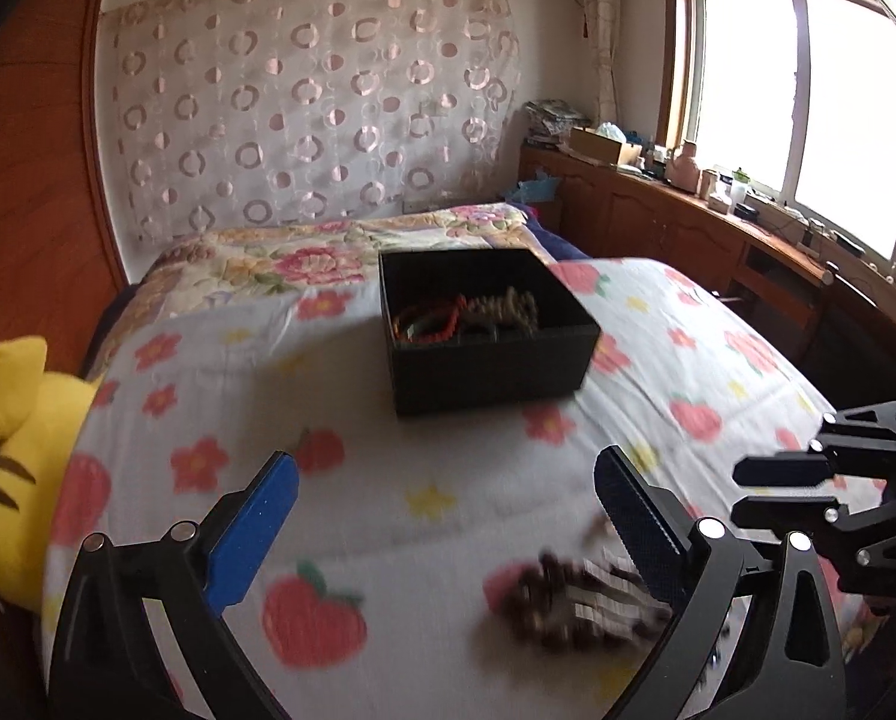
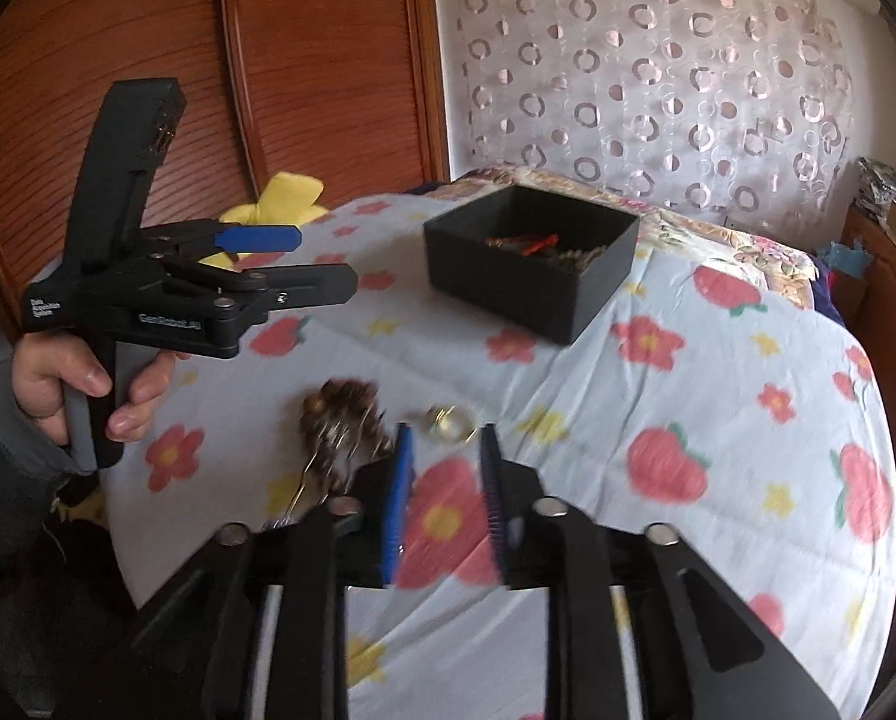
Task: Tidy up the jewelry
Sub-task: 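Move both grippers back to the pile, opening over the bead bracelet and hairpins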
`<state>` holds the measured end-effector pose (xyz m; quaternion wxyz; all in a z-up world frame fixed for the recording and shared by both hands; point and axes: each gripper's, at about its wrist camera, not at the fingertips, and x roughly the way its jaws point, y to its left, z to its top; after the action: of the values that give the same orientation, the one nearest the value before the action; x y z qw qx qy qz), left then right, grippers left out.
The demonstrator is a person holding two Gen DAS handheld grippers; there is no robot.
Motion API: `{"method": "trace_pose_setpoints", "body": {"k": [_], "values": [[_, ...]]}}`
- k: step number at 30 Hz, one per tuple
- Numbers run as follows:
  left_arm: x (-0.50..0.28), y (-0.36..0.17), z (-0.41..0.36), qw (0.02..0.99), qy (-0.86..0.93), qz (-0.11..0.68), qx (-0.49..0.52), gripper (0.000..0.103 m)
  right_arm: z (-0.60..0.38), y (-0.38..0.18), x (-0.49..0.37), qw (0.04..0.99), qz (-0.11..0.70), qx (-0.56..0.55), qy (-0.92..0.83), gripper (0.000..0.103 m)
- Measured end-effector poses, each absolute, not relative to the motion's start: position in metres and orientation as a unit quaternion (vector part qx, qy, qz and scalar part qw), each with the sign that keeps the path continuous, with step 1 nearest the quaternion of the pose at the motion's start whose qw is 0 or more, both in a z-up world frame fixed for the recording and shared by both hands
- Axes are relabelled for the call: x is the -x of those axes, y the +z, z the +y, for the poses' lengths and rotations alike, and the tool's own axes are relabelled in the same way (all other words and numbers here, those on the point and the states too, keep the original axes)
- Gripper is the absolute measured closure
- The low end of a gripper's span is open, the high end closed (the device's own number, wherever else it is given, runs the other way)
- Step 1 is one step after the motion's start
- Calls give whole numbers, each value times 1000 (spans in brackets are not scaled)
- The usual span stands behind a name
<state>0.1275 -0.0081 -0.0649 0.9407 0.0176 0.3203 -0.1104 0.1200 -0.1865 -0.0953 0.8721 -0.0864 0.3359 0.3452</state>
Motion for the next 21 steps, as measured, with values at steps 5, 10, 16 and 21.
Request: {"method": "trace_pose_setpoints", "body": {"k": [5,10,16,21], "values": [[-106,-72,-2,940,-111,323,-7,8,-179,-107,-99,873,343,84,337,36],[-84,-76,5,940,-108,322,-3,8,-173,-114,-86,870,347,77,342,19],[-68,-79,11,941,-103,323,1,8,-155,-127,-79,866,361,100,332,17],[-60,-82,12,939,-106,326,1,8,-146,-128,-81,869,367,109,314,17]]}}
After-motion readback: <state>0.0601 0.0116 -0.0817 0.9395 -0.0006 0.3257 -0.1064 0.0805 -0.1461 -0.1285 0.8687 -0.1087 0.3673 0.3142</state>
